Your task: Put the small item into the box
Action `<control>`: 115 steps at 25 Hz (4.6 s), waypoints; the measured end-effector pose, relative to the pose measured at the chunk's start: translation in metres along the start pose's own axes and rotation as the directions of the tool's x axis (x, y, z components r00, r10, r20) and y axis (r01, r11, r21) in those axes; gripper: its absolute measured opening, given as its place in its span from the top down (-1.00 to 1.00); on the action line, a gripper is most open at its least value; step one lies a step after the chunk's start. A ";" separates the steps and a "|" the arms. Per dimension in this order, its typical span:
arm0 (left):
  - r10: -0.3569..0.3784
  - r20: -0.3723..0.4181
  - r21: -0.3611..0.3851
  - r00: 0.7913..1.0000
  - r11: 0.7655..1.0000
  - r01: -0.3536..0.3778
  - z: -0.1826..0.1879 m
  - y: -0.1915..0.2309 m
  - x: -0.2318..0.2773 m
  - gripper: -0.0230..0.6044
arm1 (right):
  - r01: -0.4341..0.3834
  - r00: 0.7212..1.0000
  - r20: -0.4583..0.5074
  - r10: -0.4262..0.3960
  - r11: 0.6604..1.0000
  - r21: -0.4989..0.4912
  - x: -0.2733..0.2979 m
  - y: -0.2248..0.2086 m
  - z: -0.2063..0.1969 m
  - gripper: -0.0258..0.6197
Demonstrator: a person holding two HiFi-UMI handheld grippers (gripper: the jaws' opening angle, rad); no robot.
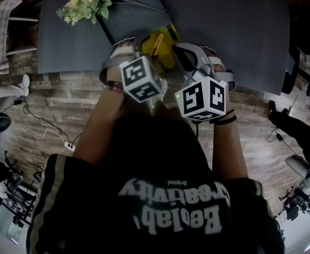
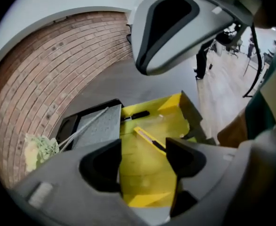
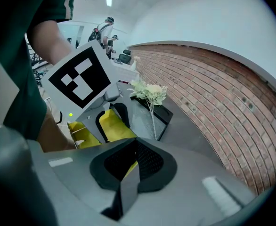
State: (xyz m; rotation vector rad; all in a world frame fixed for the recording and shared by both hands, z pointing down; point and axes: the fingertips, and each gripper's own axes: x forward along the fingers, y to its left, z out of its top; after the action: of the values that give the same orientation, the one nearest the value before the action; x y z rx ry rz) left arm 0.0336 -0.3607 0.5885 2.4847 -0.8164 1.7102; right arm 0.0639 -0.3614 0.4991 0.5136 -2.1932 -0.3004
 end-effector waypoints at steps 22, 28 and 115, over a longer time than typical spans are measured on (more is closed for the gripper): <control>0.006 -0.013 0.007 1.000 1.000 -0.006 -0.010 -0.008 -0.017 0.92 | 0.013 1.000 -0.012 -0.013 1.000 -0.019 -0.002 0.018 0.013 0.90; 0.007 0.011 -0.014 1.000 1.000 -0.007 -0.004 -0.006 -0.034 0.93 | 0.035 0.999 -0.010 -0.036 0.999 -0.027 -0.011 0.018 0.021 0.90; 0.159 0.350 0.074 0.923 0.978 -0.196 -0.032 -0.026 -0.301 0.93 | 0.397 0.916 0.065 -0.396 0.918 0.000 -0.148 0.099 0.181 0.90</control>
State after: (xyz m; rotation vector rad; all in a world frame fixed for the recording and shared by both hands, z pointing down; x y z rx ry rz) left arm -0.0628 -0.2060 0.3455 2.9175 -1.0282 1.4150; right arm -0.0210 -0.1990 0.3233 0.9570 -2.1324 -0.5536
